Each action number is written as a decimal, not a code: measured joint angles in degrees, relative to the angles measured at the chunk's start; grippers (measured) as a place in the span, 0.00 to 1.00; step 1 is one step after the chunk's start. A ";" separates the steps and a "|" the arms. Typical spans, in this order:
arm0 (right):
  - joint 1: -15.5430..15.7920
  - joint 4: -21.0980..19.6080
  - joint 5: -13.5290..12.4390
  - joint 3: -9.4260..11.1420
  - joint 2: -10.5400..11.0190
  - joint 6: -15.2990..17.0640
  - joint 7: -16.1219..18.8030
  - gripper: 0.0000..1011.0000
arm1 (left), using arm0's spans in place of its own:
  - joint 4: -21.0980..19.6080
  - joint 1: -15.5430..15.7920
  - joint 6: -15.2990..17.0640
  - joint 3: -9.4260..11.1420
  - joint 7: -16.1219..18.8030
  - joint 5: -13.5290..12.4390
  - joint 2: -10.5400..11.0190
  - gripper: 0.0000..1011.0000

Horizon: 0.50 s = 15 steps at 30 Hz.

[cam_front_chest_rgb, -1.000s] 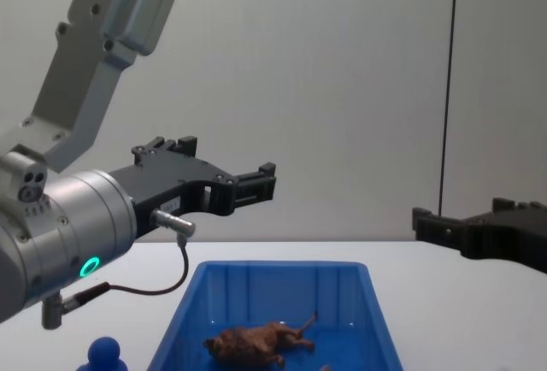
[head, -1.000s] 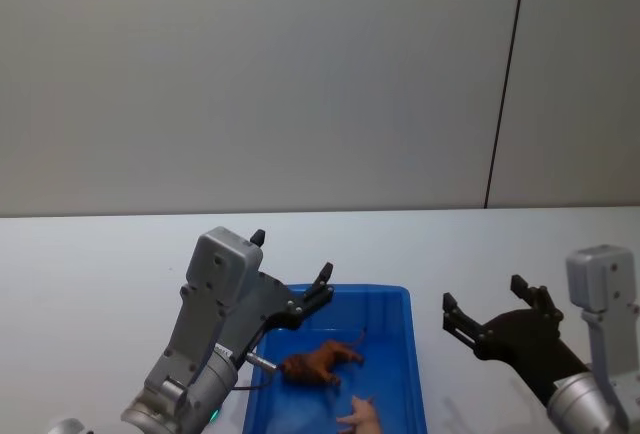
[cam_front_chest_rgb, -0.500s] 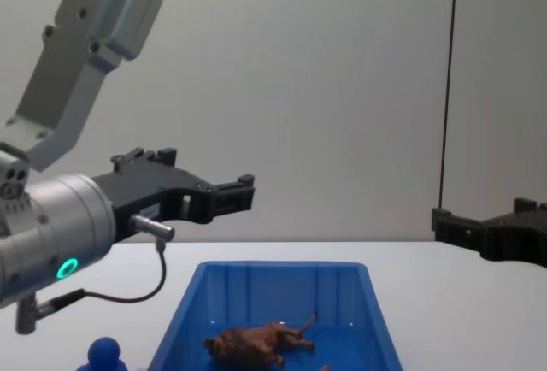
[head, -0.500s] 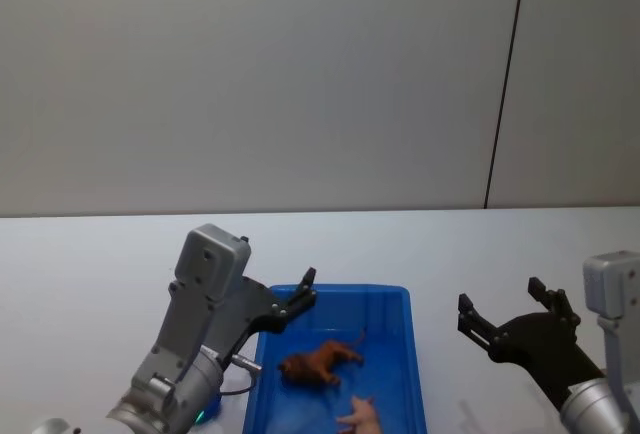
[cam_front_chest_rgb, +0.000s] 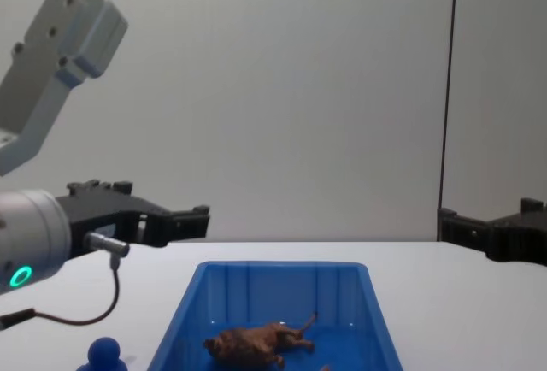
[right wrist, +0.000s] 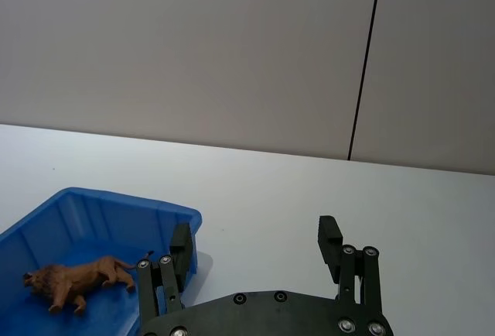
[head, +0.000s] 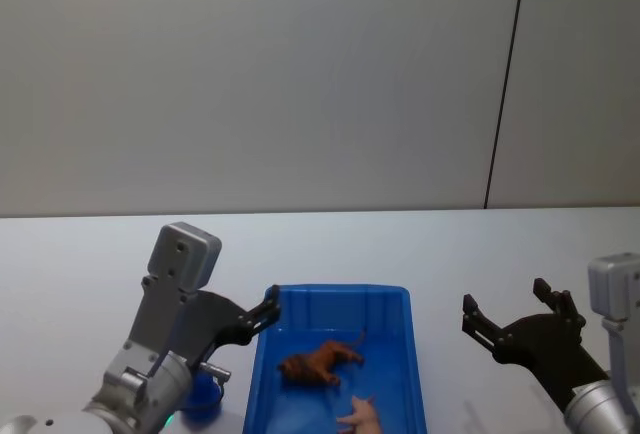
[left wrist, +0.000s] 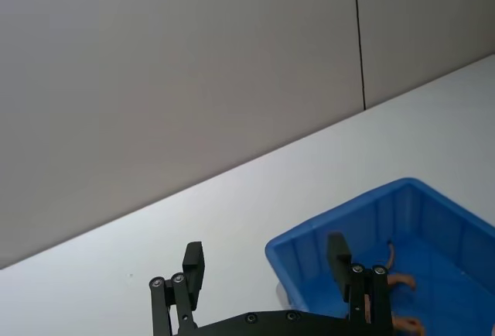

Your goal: Pick up the two dolls from the table and place them into the box.

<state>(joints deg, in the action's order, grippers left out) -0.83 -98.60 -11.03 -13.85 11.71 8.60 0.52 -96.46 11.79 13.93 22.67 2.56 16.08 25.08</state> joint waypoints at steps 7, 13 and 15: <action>0.10 -0.07 0.00 0.05 0.03 -0.05 -0.13 0.99 | -0.05 -0.08 3.58 -0.87 0.06 1.27 0.62 0.99; 0.13 -0.10 0.00 0.07 0.06 -0.09 -0.18 0.99 | 0.67 -0.01 6.68 -1.54 -0.01 2.11 0.97 0.99; 0.13 -0.11 0.00 0.07 0.07 -0.10 -0.19 0.99 | 0.89 0.00 7.27 -1.67 -0.06 2.25 1.02 0.99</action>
<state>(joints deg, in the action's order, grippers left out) -0.70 -98.70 -11.03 -13.78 11.78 8.50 0.33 -95.57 11.79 21.21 20.99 2.50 18.34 26.10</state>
